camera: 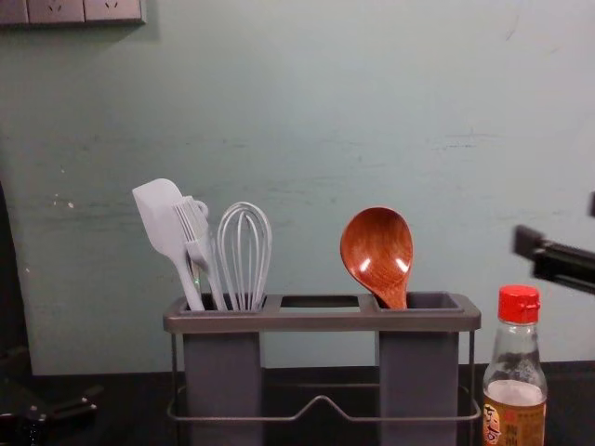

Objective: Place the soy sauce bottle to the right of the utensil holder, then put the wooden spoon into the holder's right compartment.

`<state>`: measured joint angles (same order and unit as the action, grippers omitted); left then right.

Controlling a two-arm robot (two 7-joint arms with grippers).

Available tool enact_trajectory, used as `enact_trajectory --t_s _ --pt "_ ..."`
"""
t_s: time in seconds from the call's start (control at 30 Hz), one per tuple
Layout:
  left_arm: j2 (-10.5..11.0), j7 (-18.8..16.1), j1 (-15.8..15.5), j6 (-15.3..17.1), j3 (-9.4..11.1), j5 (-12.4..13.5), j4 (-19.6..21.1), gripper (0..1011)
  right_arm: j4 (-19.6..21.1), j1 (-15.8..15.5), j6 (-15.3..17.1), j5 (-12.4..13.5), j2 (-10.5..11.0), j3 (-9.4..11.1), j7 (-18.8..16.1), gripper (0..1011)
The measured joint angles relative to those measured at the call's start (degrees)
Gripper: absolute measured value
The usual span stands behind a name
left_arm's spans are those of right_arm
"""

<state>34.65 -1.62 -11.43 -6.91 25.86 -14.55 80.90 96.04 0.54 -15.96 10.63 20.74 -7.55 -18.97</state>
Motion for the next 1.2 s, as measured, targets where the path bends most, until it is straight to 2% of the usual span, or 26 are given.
enact_trajectory --t_s 0.17,0.3,0.4,0.53,0.7,0.83,0.93,1.2 --pt "0.00 0.00 0.00 0.00 0.00 0.00 0.00 1005 -0.65 -0.73 0.32 -1.46 -0.72 3.45 3.59 1004" --pt "0.00 0.00 0.00 0.00 0.00 0.00 0.00 1005 -2.44 -0.05 1.00 -3.19 -1.65 4.86 5.70 1004" --pt "0.00 0.00 0.00 0.00 0.00 0.00 0.00 1005 -3.66 0.71 2.21 -4.72 -2.15 5.28 7.05 1004" --pt "0.00 0.00 0.00 0.00 0.00 0.00 0.00 1005 -6.56 2.73 5.90 -8.24 -2.87 5.53 9.40 1004" --pt "0.00 0.00 0.00 0.00 0.00 0.00 0.00 1005 -10.71 5.87 11.07 -10.82 -3.17 5.12 9.77 1004" --pt "0.00 0.00 0.00 0.00 0.00 0.00 0.00 1005 -13.92 8.04 12.89 -12.15 -3.14 4.27 9.02 1004" --pt "0.00 0.00 0.00 0.00 0.00 0.00 0.00 1005 -16.82 9.68 12.67 -12.92 -3.15 3.44 8.24 1004" --pt "0.00 0.00 0.00 0.00 0.00 0.00 0.00 1005 -24.13 13.13 7.77 -13.87 -3.98 1.88 7.43 1004"
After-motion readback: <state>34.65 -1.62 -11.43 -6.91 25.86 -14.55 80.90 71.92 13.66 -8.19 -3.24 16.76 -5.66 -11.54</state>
